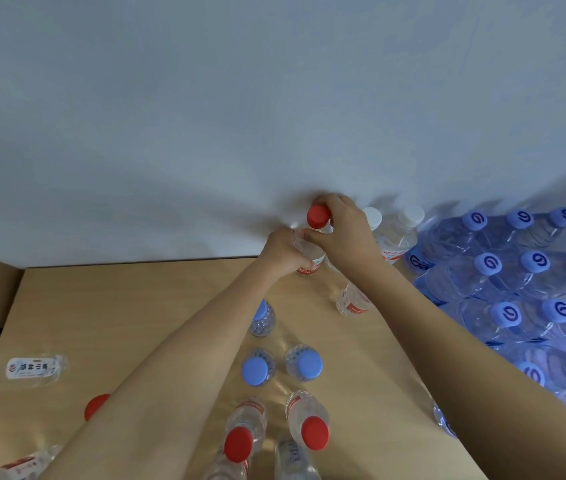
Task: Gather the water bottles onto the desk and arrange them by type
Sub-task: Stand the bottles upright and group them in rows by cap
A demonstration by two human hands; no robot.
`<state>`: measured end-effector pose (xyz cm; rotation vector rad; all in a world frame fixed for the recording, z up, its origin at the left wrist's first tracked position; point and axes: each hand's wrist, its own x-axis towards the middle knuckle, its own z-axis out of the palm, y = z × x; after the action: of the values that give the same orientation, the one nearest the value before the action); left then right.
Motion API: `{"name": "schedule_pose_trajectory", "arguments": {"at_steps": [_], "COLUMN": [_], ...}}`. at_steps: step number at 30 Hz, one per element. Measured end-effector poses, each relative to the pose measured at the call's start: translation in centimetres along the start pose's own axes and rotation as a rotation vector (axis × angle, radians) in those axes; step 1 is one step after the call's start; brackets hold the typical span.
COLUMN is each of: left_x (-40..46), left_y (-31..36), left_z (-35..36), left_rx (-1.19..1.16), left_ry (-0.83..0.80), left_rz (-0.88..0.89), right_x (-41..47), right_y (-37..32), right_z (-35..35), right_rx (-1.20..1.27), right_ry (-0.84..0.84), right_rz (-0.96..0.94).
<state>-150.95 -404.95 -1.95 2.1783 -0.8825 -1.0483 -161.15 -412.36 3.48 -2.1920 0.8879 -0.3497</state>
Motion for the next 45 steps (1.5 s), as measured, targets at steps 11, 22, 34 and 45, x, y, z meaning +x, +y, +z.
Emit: {"name": "schedule_pose_trajectory", "arguments": {"at_steps": [11, 22, 34, 45], "left_x": [-6.8, -20.1, -28.0, -30.6], "left_y": [-0.8, -5.2, -10.1, -11.5], "left_z": [-5.3, -8.2, -5.9, -3.1], "left_rx": [-0.219, -0.281, -0.31, -0.263], "left_ry": [0.153, 0.216, 0.045, -0.001], "left_rz": [-0.025, 0.115, 0.318, 0.347], "right_x": [-2.7, -11.9, -25.2, -32.9], "right_y": [-4.2, -8.8, -10.8, -6.7], "right_z": [-0.9, 2.3, 3.0, 6.5], "right_rx": [-0.034, 0.141, 0.224, 0.247], "right_ry": [0.123, 0.178, 0.207, 0.353], "right_rz": [-0.022, -0.031, 0.11, 0.243]}}
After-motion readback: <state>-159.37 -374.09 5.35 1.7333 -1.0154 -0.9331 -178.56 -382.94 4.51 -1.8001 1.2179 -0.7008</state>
